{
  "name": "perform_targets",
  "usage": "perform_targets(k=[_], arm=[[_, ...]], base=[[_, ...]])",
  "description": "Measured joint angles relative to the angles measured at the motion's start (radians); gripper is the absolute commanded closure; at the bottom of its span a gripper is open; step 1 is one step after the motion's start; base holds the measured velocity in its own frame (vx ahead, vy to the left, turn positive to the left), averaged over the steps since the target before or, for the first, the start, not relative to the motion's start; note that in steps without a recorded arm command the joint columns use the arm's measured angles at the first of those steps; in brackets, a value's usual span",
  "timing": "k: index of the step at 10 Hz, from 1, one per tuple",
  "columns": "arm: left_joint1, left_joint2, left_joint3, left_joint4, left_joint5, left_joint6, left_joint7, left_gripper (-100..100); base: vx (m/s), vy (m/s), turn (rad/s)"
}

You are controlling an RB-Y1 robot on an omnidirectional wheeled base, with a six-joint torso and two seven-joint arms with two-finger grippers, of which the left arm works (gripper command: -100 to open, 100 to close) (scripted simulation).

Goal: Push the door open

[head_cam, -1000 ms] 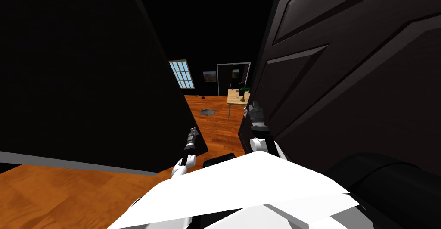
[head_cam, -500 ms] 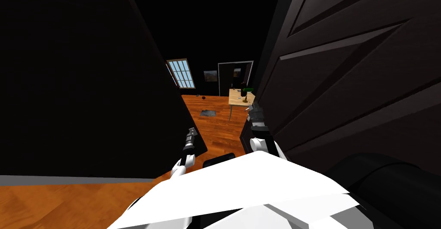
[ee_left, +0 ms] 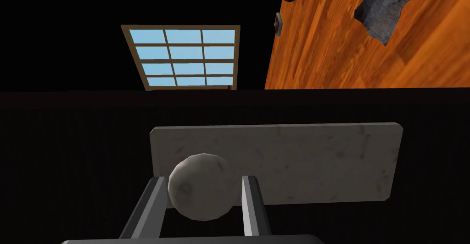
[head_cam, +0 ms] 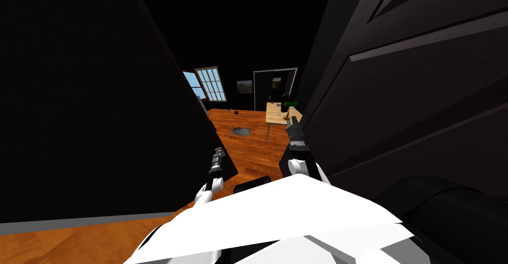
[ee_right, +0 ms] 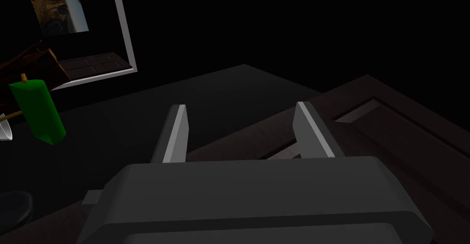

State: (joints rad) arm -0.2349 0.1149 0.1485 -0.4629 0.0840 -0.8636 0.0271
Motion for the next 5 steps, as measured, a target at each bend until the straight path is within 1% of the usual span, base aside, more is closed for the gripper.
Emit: perform_targets(k=[1, 2, 3, 4, 5], arm=[[0.005, 0.003, -0.001, 0.001, 0.015, -0.007, -0.002, 100], [-0.003, 0.006, 0.000, 0.019, 0.029, -0.014, -0.008, 100], [0.012, 0.006, 0.002, -0.011, 0.034, -0.004, -0.013, 100], [0.010, 0.013, 0.001, 0.000, 0.050, -0.009, -0.015, 100], [0.021, 0.012, 0.002, -0.014, 0.064, -0.003, -0.023, 100]], base=[[0.198, -0.060, 0.119], [0.119, -0.049, 0.037], [0.146, -0.050, 0.095], [0.197, -0.086, 0.114], [0.196, -0.072, 0.099]])
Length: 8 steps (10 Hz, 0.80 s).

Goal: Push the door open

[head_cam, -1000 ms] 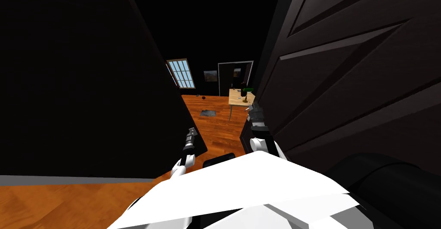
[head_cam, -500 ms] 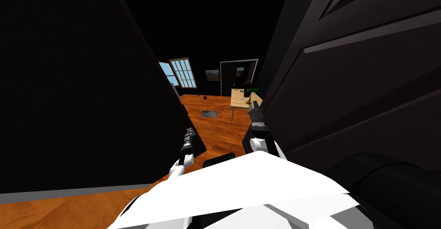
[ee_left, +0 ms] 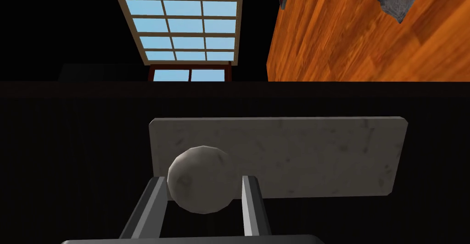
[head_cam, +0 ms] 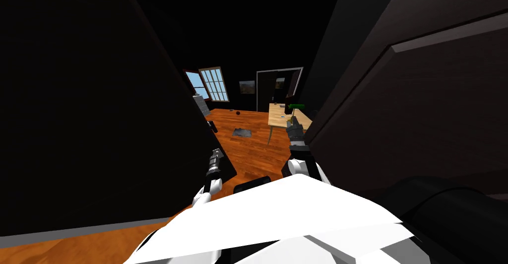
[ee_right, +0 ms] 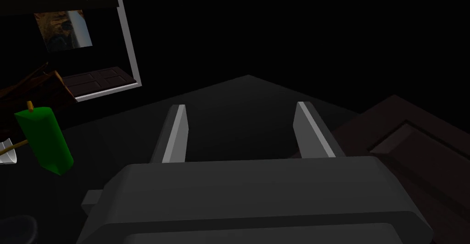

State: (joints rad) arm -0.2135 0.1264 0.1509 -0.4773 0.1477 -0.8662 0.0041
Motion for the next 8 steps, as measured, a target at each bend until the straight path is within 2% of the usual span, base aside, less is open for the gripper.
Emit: perform_targets(k=[1, 2, 3, 4, 5, 6, 7, 8], arm=[[0.031, 0.002, -0.002, -0.055, 0.011, 0.029, -0.005, 100], [0.030, 0.009, -0.001, -0.056, 0.018, 0.033, -0.005, 100], [-0.003, 0.019, 0.002, 0.000, 0.022, 0.008, 0.000, 100], [-0.020, 0.023, 0.003, 0.040, 0.037, -0.015, -0.002, 100], [0.006, 0.022, 0.003, 0.001, 0.046, -0.001, -0.008, 100], [0.005, 0.032, 0.006, 0.003, 0.061, 0.007, -0.011, 100], [0.027, 0.036, 0.011, -0.033, 0.076, 0.022, -0.018, -100], [0.044, 0.018, 0.007, -0.080, 0.073, 0.042, -0.038, -100]], base=[[0.123, -0.033, 0.032], [0.045, 0.003, -0.008], [0.130, -0.045, 0.094], [0.152, -0.051, 0.106], [0.156, -0.054, 0.102], [0.206, -0.073, 0.155], [-0.025, 0.016, 0.209], [-0.154, 0.051, 0.053]])
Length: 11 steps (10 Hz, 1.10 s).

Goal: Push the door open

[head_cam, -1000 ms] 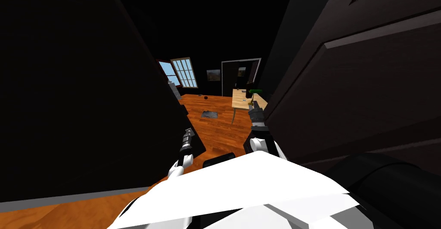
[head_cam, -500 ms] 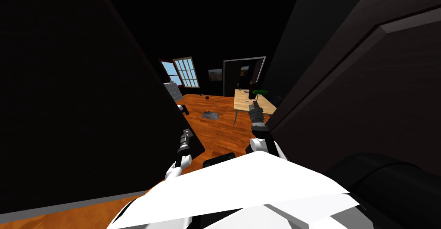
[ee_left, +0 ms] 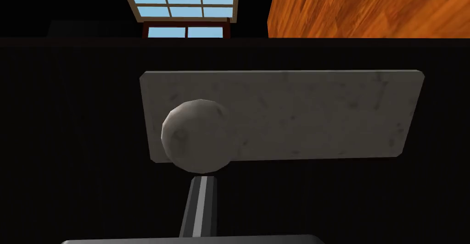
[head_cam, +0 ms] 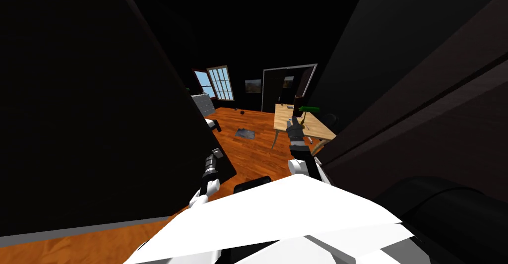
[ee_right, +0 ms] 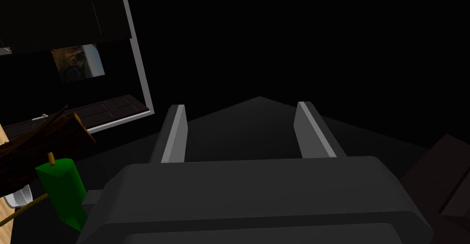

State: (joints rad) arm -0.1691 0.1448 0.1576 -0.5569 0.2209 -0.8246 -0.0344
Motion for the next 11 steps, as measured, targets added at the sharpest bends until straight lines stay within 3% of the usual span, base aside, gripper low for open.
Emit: perform_targets(k=[1, 2, 4, 5, 6, 7, 10, 11], arm=[[-0.014, -0.008, -0.002, 0.019, -0.003, -0.006, -0.012, -100], [-0.049, -0.021, -0.005, 0.070, -0.007, -0.028, -0.025, -100], [-0.028, -0.059, -0.010, 0.016, -0.014, -0.012, -0.063, -100], [-0.039, -0.088, -0.013, 0.030, -0.019, -0.021, -0.087, -100], [-0.058, -0.106, -0.015, 0.057, -0.021, -0.036, -0.103, -100], [-0.056, -0.111, -0.017, 0.044, -0.023, -0.031, -0.108, -100], [-0.063, -0.170, -0.022, 0.039, -0.030, -0.031, -0.144, -100], [-0.063, -0.172, -0.023, 0.038, -0.030, -0.030, -0.147, -100]], base=[[-0.205, 0.044, 0.109], [-0.153, 0.047, 0.086], [-0.134, 0.045, 0.133], [-0.145, 0.001, 0.105], [-0.078, 0.003, 0.023], [-0.088, 0.004, 0.080], [-0.077, -0.019, 0.057], [0.103, 0.005, -0.029]])
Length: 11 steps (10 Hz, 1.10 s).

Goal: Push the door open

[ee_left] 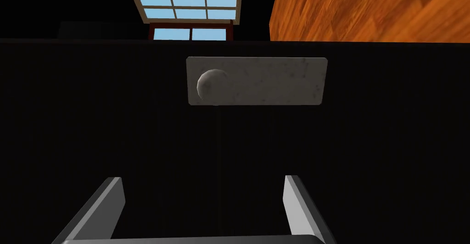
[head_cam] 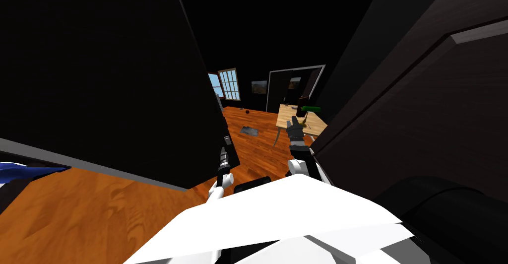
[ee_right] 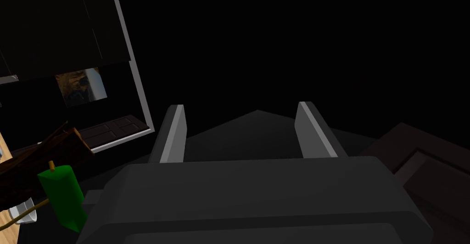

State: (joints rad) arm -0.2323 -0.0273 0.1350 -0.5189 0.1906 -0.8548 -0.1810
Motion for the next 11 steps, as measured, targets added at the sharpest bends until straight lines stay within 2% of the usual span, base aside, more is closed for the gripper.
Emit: perform_targets(k=[2, 4, 6, 8, 9, 11], arm=[[-0.032, 0.042, 0.007, 0.058, 0.005, -0.025, 0.007, -100], [-0.009, 0.045, 0.005, 0.015, 0.003, -0.007, 0.002, -100], [-0.007, 0.054, 0.008, 0.005, 0.005, 0.002, 0.001, -100], [-0.020, 0.037, 0.014, 0.023, 0.009, -0.003, 0.002, -100], [-0.020, 0.034, 0.013, 0.025, 0.009, -0.007, 0.002, 100], [-0.021, 0.038, 0.015, 0.022, 0.009, -0.003, 0.003, 100]], base=[[0.180, 0.025, -0.014], [0.123, 0.012, -0.012], [0.267, 0.032, -0.033], [0.175, 0.028, -0.007], [-0.022, -0.006, -0.007], [-0.030, -0.001, -0.005]])
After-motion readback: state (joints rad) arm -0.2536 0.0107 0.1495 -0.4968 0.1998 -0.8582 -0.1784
